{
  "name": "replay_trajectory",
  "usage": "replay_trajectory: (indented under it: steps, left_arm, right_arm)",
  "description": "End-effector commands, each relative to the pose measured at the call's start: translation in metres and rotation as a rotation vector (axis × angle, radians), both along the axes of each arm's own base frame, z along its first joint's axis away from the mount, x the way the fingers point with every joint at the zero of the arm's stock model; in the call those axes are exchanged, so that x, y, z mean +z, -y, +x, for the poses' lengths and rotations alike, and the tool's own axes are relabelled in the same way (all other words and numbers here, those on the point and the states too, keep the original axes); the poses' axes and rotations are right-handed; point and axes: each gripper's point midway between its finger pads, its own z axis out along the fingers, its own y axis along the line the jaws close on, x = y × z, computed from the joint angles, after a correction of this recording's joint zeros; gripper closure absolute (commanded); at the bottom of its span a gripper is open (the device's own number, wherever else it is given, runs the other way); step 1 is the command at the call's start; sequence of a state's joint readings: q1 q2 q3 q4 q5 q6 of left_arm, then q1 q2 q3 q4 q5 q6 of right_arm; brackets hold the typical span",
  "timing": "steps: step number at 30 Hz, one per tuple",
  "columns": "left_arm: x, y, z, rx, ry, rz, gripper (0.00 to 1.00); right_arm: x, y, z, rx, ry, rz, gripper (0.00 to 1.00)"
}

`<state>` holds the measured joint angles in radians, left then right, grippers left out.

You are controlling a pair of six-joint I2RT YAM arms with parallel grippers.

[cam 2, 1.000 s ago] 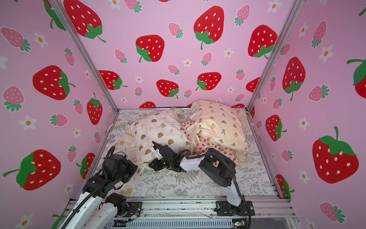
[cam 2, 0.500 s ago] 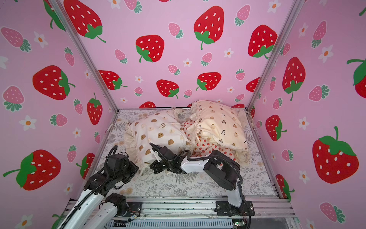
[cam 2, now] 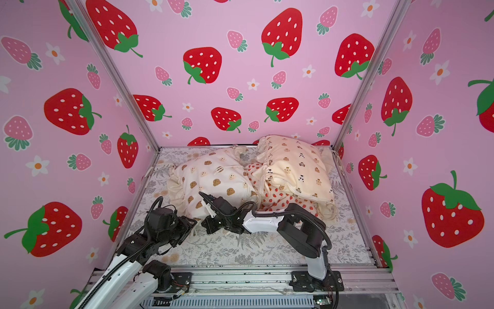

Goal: Zip up pillowcases
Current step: Zip the zipper on the pillowcase.

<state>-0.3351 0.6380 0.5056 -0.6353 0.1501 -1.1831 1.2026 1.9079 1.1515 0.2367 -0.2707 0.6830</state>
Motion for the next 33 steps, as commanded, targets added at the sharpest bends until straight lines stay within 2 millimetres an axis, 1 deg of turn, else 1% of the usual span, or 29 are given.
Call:
replay_trajectory:
  steps: [1,4,5,7,10,12,13,14,15,17,19,22,25,30,33]
  left_arm:
    - [-0.004,0.001,0.014,0.043,0.015,-0.006,0.43]
    - [-0.005,-0.001,0.027,0.076,0.054,0.001,0.45]
    - [-0.007,-0.002,0.028,0.084,0.049,0.001,0.50]
    - [-0.010,-0.003,0.029,0.090,0.044,0.013,0.65]
    - [-0.013,-0.006,0.029,0.108,0.047,0.015,0.77]
    - [-0.013,-0.008,0.028,0.116,0.056,0.018,0.88]
    - [-0.013,-0.010,0.027,0.120,0.058,0.024,0.91]
    - [-0.014,-0.012,0.025,0.125,0.055,0.032,0.93]
    - [-0.013,-0.013,0.024,0.126,0.059,0.033,1.00]
    - [-0.010,-0.014,0.024,0.121,0.078,0.033,1.00]
    - [-0.005,-0.014,0.026,0.114,0.104,0.032,1.00]
    - [0.002,-0.010,0.029,0.092,0.160,0.011,1.00]
    - [0.010,-0.004,0.033,0.071,0.213,-0.030,1.00]
    - [0.020,0.005,0.035,0.061,0.282,-0.114,1.00]
    - [0.027,0.005,0.033,0.052,0.316,-0.129,1.00]
  right_arm:
    - [0.029,-0.005,-0.003,0.007,0.032,0.045,0.97]
    - [0.029,-0.006,-0.006,0.018,0.032,0.038,0.97]
    - [0.030,-0.006,-0.007,0.020,0.031,0.038,0.97]
    - [0.030,-0.004,-0.008,0.018,0.034,0.033,0.97]
    - [0.030,-0.003,-0.009,0.016,0.037,0.030,0.96]
    - [0.029,-0.002,-0.009,0.015,0.032,0.024,0.92]
    - [0.028,-0.002,-0.009,0.014,0.032,0.023,0.89]
    - [0.028,-0.001,-0.010,0.012,0.028,0.023,0.85]
    - [0.029,0.000,-0.010,0.010,0.025,0.024,0.82]
    - [0.031,0.004,-0.011,0.000,0.011,0.026,0.79]
    - [0.031,0.010,-0.012,-0.022,-0.014,0.026,0.71]
    - [0.038,0.019,-0.014,-0.058,-0.074,0.068,0.69]
    - [0.044,0.024,-0.016,-0.086,-0.140,0.132,0.66]
    - [0.046,0.020,-0.016,-0.115,-0.252,0.234,0.65]
    - [0.039,0.020,-0.010,-0.143,-0.287,0.246,0.61]
